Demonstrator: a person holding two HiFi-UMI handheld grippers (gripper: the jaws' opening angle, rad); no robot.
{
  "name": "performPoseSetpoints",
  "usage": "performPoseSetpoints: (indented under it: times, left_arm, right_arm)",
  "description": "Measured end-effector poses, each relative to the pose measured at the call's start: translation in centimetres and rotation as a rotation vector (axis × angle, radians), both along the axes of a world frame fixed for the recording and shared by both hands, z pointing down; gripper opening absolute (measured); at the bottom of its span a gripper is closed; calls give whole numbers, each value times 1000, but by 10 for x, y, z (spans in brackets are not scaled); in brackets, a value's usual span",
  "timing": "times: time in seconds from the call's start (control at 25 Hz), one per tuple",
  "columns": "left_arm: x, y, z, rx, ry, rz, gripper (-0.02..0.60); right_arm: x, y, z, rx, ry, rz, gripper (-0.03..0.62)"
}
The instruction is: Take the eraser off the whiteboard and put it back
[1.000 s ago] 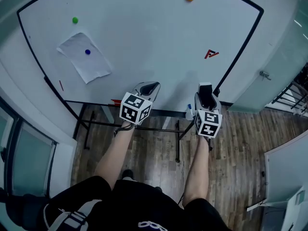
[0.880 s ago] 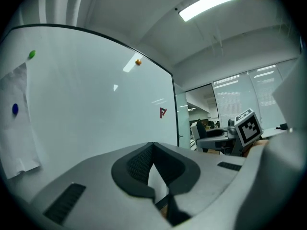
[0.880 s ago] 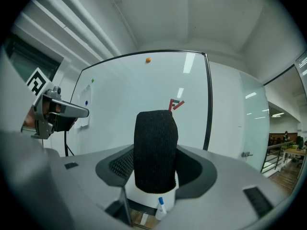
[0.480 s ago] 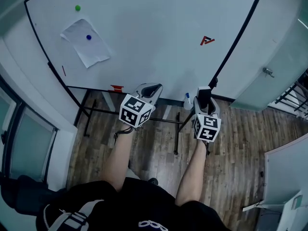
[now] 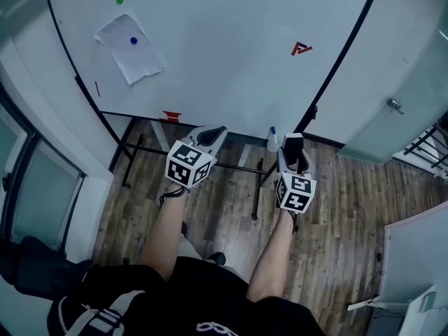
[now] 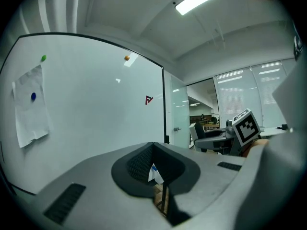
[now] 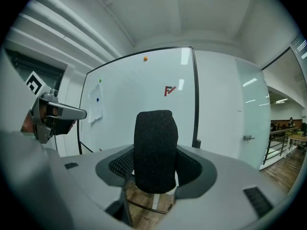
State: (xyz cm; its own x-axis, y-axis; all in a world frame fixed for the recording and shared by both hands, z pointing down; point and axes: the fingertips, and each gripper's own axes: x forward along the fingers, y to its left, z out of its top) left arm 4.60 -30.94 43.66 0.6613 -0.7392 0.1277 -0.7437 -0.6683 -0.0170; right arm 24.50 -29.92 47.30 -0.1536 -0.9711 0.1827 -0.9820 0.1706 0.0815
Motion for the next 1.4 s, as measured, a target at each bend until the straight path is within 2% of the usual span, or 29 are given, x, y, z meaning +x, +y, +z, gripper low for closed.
performPoseSetpoints:
  times: [0.6,1.4]
  left_arm:
    - [-3,14,16,-25,-5,-30,20]
    - [2,12,15,-22,-23,-17,20]
  right_arm:
    - [-3,11,16,-38,-14,-48,253]
    - [0,8,12,-31,-19,-48,253]
